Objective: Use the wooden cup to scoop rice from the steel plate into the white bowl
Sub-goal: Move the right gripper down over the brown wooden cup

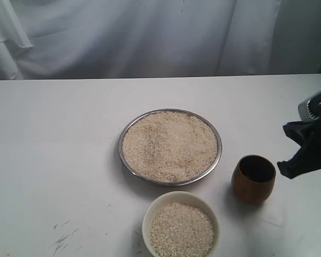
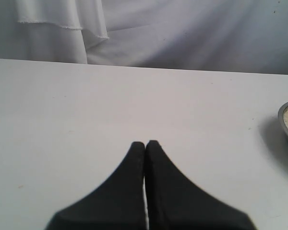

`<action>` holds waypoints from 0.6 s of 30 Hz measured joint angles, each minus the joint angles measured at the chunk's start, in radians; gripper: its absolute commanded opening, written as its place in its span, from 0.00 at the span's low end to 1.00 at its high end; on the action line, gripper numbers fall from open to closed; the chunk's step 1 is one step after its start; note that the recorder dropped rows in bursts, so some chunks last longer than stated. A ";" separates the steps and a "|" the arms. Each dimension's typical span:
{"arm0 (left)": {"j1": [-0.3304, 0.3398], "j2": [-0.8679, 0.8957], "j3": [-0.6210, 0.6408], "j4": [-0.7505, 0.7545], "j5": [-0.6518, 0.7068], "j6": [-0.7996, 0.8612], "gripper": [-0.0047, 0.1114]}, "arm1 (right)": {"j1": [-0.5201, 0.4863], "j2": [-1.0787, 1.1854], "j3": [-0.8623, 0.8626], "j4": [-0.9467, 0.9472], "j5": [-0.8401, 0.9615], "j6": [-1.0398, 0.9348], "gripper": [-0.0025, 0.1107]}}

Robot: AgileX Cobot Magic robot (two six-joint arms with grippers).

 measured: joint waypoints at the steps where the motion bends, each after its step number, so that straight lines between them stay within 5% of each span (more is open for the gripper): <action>1: 0.000 0.000 0.000 0.000 0.000 0.000 0.04 | 0.002 0.000 -0.002 0.036 -0.035 0.033 0.02; 6: 0.000 0.000 0.000 0.000 0.000 0.000 0.04 | 0.008 0.000 -0.004 0.268 -0.186 0.248 0.02; 18: 0.000 0.000 0.000 0.000 0.000 0.000 0.04 | 0.008 0.000 -0.004 0.345 -0.138 0.165 0.02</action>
